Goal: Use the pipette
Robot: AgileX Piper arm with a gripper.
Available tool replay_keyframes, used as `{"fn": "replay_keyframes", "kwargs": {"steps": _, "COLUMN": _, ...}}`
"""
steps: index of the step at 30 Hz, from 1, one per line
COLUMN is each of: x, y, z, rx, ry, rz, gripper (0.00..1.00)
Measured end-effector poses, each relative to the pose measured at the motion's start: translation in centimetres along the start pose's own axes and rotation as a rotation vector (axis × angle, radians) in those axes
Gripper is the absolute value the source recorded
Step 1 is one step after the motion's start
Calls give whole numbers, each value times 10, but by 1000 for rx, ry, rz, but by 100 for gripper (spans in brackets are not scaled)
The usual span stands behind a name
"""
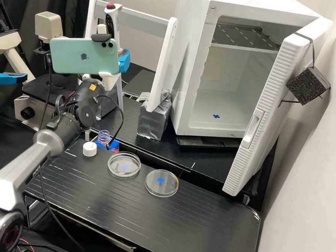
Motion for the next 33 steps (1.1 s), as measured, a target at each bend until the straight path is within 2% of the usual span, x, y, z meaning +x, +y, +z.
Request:
{"fn": "replay_keyframes", "kwargs": {"steps": 7, "x": 30, "y": 14, "z": -12, "rx": 8, "ry": -46, "rz": -4, "gripper": 0}}
{"fn": "replay_keyframes", "kwargs": {"steps": 9, "x": 35, "y": 17, "z": -14, "rx": 45, "ry": -56, "rz": -7, "gripper": 0}}
{"fn": "replay_keyframes", "kwargs": {"steps": 10, "x": 38, "y": 19, "z": -16, "rx": 28, "ry": -57, "rz": -11, "gripper": 0}}
{"fn": "replay_keyframes", "kwargs": {"steps": 14, "x": 50, "y": 18, "z": -25, "rx": 44, "ry": -44, "rz": -68, "gripper": 0}}
{"fn": "replay_keyframes", "kwargs": {"steps": 18, "x": 62, "y": 13, "z": -36, "rx": 32, "ry": -52, "rz": -115, "gripper": 0}}
{"fn": "replay_keyframes", "kwargs": {"steps": 24, "x": 74, "y": 14, "z": -39, "rx": 9, "ry": -86, "rz": -121, "gripper": 0}}
{"fn": "replay_keyframes", "kwargs": {"steps": 30, "x": 85, "y": 17, "z": -39, "rx": 23, "ry": -97, "rz": -118, "gripper": 0}}
{"fn": "replay_keyframes", "kwargs": {"steps": 33, "x": 89, "y": 19, "z": -38, "rx": 43, "ry": -105, "rz": -123, "gripper": 0}}
